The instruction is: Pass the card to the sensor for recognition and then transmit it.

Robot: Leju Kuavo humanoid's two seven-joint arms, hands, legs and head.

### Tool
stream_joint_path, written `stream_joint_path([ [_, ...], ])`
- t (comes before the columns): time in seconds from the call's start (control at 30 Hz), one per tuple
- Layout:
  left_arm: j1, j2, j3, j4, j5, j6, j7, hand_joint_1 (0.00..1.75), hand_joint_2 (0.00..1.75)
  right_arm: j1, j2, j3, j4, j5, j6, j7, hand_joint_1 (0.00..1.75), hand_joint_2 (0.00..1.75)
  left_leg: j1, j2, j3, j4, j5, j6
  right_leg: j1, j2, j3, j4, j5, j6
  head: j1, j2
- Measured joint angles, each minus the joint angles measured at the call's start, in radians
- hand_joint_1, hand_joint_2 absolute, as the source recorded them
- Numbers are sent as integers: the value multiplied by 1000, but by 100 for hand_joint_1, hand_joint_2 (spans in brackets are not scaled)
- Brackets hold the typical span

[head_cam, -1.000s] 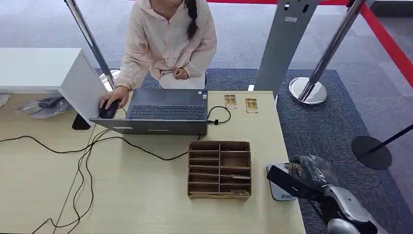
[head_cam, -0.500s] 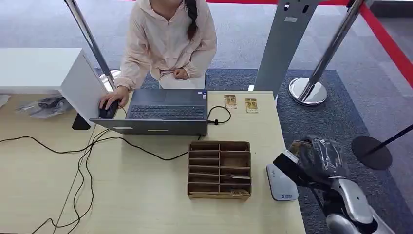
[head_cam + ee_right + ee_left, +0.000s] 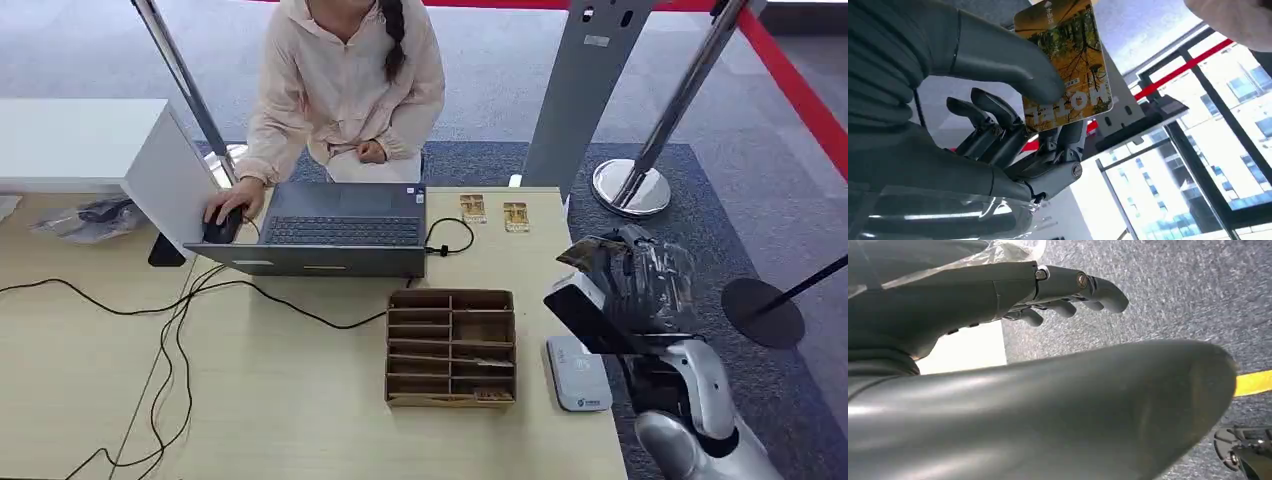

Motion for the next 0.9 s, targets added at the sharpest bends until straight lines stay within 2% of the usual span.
stream_joint_path([
  [0.23, -1, 0, -1, 0, -24, -2, -6, 0, 0, -112, 78, 43, -7, 10, 24, -8, 175, 175, 0, 0, 0, 0, 0, 0, 0, 0, 0, 0, 0, 0, 0, 0],
  [0.47, -4, 0, -4, 0, -46, -3, -21, 0, 0, -234, 155, 100, 27, -32, 21, -21, 175, 175, 0, 0, 0, 0, 1, 0, 0, 0, 0, 1, 0, 0, 0, 0],
  [0.73, -9, 0, -9, 0, -55, 0, -30, 0, 0, -376, 236, 167, 170, -93, 22, -38, 175, 175, 0, -1, 0, 0, 1, 0, 0, 0, 0, 1, 0, 0, 0, 0],
  [0.9, -10, 0, -9, 0, -55, 5, -33, 0, 0, -426, 269, 194, 250, -102, 20, -47, 175, 175, 0, -1, 0, 0, 1, 0, 0, 0, 0, 1, 0, 0, 0, 0],
])
